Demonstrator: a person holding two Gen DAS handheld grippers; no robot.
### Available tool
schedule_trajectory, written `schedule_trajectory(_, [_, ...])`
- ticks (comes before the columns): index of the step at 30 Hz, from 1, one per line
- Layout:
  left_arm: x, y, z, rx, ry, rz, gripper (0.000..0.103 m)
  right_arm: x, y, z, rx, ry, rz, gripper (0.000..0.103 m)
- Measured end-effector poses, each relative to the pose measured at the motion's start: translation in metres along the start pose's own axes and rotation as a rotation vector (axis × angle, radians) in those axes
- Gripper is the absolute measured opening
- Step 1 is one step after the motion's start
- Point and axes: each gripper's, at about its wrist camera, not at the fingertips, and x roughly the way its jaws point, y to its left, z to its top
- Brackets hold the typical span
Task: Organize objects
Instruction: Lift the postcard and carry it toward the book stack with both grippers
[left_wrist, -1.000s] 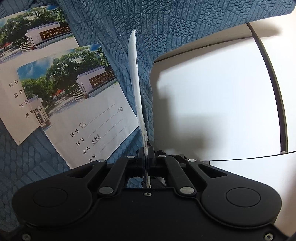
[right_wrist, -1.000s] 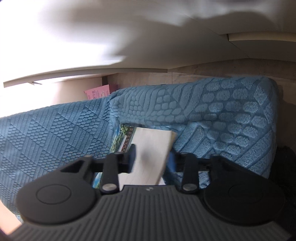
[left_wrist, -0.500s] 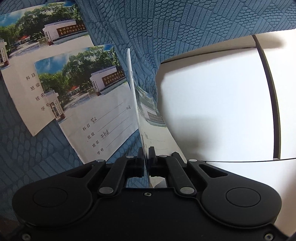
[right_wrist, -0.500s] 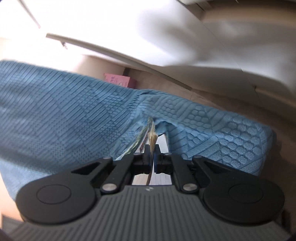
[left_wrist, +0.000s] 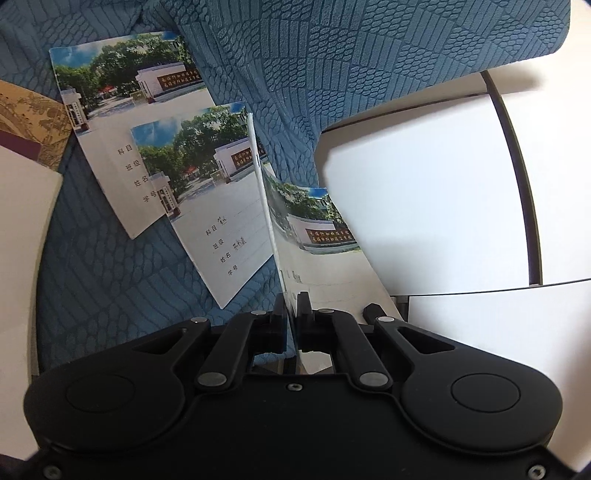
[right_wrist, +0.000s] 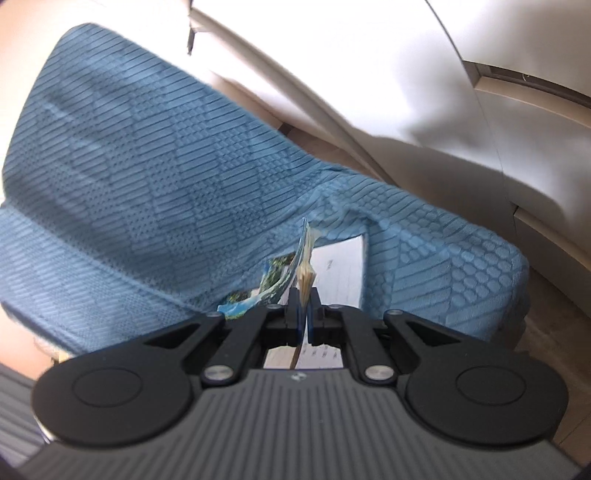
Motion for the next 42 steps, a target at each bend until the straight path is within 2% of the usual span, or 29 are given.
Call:
schedule_trajectory(10, [-0.068, -0.002, -0.013, 0.024, -0.045, 0.006, 0.005, -0.027, 0.046, -0.028, -0.125, 0.038, 0.009, 0.005])
schedule_trajectory(16, [-0.117, -0.006, -0.019, 0.03, -0.08, -0.003, 0.005, -0.047, 0.082, -0.042, -0.193, 0.032, 0.04, 0.006])
schedule_trajectory(26, [-0.188, -0.025, -0.018, 0.086, -0.139, 0.046, 0.007, -0.065, 0.144, -0.058, -0.315, 0.04, 0.064, 0.006])
schedule_trajectory(37, [-0.267, -0.02, -0.013, 0.089, -0.261, 0.011, 0.007, -0.069, 0.2, -0.078, -0.385, 0.039, 0.175, 0.007])
schedule_trajectory(42, [-0.284, -0.006, -0.017, 0.098, -0.316, 0.033, 0.007, -0.061, 0.212, -0.096, -0.415, 0.058, 0.189, 0.007])
